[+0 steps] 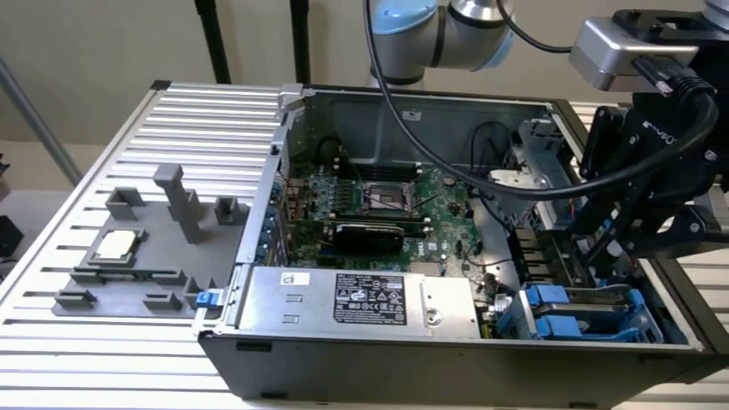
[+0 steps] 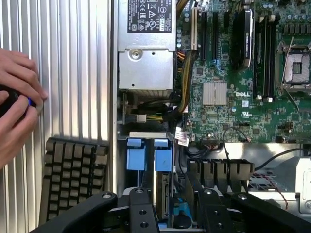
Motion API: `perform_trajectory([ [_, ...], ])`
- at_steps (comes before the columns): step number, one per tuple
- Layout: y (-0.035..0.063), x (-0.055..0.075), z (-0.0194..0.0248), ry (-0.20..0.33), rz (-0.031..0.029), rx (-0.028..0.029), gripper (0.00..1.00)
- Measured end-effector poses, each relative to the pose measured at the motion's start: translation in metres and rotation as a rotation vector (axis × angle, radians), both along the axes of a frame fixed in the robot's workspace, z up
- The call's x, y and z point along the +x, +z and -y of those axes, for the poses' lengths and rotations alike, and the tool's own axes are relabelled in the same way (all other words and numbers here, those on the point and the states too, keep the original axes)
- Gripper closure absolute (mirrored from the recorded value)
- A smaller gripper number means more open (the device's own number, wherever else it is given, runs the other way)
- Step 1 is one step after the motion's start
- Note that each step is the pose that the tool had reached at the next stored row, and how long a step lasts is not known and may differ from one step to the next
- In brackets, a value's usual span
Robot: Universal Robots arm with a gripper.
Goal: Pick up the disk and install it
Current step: 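Insert the disk into the insertion slot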
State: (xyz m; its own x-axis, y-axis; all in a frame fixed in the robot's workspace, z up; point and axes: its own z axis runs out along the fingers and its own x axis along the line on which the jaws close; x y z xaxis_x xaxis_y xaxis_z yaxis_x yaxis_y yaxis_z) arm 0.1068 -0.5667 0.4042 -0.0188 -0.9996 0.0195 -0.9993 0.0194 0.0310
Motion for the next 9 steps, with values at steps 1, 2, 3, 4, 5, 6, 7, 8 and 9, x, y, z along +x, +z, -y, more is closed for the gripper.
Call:
perform_trajectory([
  [1, -0.0002, 0.001, -0.0003, 0.0, 0.0, 0.0, 0.6],
  [2, -0.0003, 0.0021, -0.0008, 0.0, 0.0, 0.0, 0.6],
  [3, -0.0003, 0.0037, -0.0012, 0.0, 0.0001, -0.0001, 0.6],
  [4, -0.0003, 0.0054, -0.0016, 0.0, 0.0001, -0.0002, 0.6],
  [5, -0.0003, 0.007, -0.002, 0.0, 0.0001, -0.0001, 0.6],
  [6, -0.0003, 0.0082, -0.0023, 0.0, 0.0001, -0.0003, 0.6],
  [7, -0.0003, 0.009, -0.0024, 0.0, 0.0001, -0.0002, 0.6],
  [8, -0.0004, 0.0093, -0.0025, 0.0, -0.0001, -0.0001, 0.62],
  [9, -0.0003, 0.0093, -0.0024, 0.0, -0.0005, -0.0002, 0.68],
])
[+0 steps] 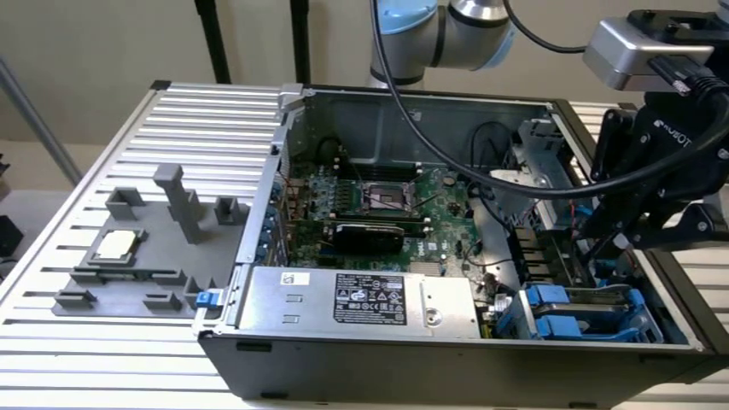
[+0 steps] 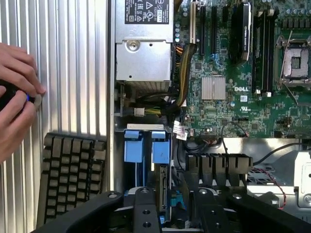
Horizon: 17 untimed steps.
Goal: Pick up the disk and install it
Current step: 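Insert the disk into the insertion slot, then insert the first disk wire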
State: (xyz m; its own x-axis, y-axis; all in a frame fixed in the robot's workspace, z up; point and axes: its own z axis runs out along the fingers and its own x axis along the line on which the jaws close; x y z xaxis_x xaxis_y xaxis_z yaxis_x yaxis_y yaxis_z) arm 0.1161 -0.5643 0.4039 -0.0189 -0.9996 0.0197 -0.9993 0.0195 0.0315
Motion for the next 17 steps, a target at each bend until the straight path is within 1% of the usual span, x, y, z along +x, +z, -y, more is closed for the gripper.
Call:
perform_trajectory([
  [1, 0.0, 0.0, 0.0, 0.0, 0.0, 0.0001, 0.75],
  [2, 0.0, 0.0, 0.0001, 0.0, 0.0, 0.0, 0.75],
  [4, 0.0, 0.0001, 0.0001, 0.0, 0.0, 0.0, 0.86],
  [6, 0.0, 0.0001, 0.0, 0.0, 0.0, 0.0, 0.86],
  [7, -0.0001, 0.0001, 0.0001, 0.0, 0.0, 0.0002, 0.89],
  [17, -0.0001, 0.0001, 0.0001, 0.0, 0.0, 0.0001, 0.89],
])
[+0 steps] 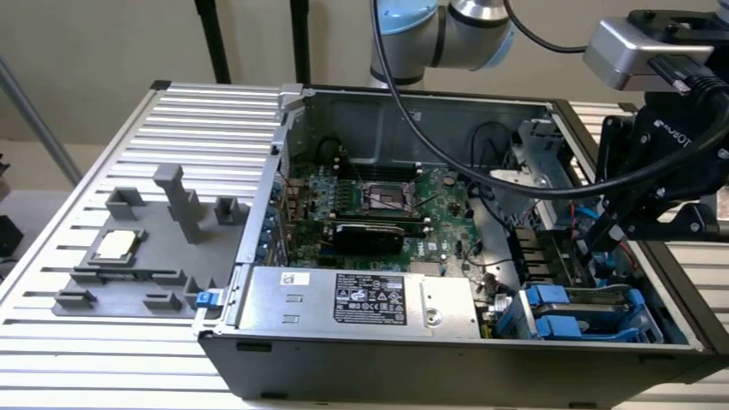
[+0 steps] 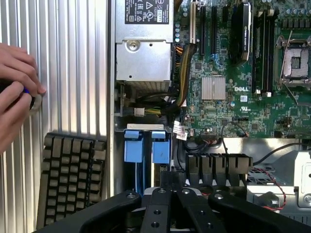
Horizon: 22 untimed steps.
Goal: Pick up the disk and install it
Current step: 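Insert the first disk wire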
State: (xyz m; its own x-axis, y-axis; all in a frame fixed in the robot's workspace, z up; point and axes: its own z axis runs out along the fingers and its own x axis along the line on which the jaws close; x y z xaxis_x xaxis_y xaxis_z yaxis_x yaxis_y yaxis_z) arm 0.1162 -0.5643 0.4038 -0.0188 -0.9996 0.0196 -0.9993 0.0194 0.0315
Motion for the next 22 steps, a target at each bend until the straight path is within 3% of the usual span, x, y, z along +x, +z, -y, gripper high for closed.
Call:
perform_trajectory([
  [4, -0.0002, 0.002, -0.0007, 0.0, 0.0, -0.0005, 0.89],
  [10, -0.0053, 0.017, -0.0086, 0.0, -0.0001, -0.0008, 0.89],
  [16, -0.0151, 0.028, -0.0105, 0.0, 0.0001, -0.0016, 0.89],
  [22, -0.0262, 0.036, -0.0172, 0.001, 0.0001, -0.0014, 0.89],
])
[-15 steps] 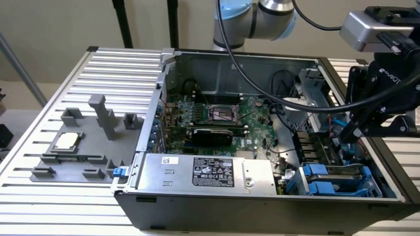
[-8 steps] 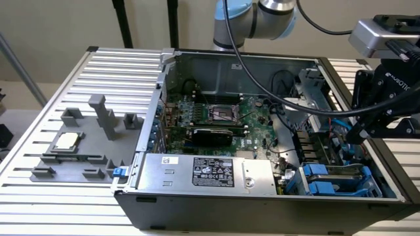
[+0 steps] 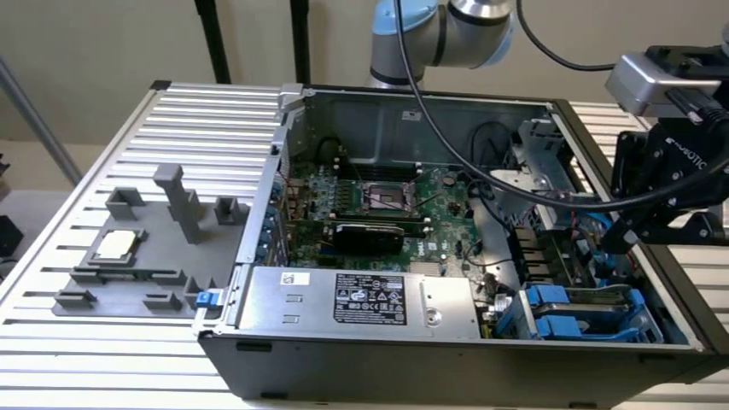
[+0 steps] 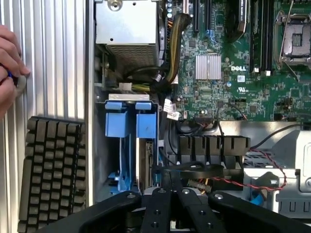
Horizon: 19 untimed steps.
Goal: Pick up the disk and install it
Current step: 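Insert the first disk wire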
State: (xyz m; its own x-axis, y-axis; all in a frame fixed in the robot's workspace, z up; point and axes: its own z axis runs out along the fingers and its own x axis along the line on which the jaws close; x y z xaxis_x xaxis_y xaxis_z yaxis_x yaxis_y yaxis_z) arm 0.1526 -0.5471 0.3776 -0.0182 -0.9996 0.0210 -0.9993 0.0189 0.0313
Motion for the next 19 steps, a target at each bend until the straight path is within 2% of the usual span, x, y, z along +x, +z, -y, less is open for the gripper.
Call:
perform_trajectory([
  [5, -0.009, 0.006, -0.0051, 0.001, 0.0, -0.0013, 0.89],
  [10, -0.0181, 0.006, -0.0077, 0.001, 0.0, -0.0014, 0.89],
  [11, -0.0199, 0.006, -0.0081, 0.001, 0.0, -0.0014, 0.88],
  [12, -0.0216, 0.006, -0.0086, 0.001, 0.0, -0.0015, 0.82],
  [13, -0.0235, 0.005, -0.0093, 0.001, 0.0002, -0.0014, 0.82],
  [14, -0.0253, 0.004, -0.01, 0.001, 0.0005, -0.0016, 0.76],
  [15, -0.0266, 0.002, -0.0104, 0.001, 0.0008, -0.0021, 0.76],
  [16, -0.0269, -0.001, -0.0105, 0.001, 0.0009, -0.0026, 0.7],
  [19, -0.0269, -0.012, -0.0105, 0.001, 0.001, -0.003, 0.7],
])
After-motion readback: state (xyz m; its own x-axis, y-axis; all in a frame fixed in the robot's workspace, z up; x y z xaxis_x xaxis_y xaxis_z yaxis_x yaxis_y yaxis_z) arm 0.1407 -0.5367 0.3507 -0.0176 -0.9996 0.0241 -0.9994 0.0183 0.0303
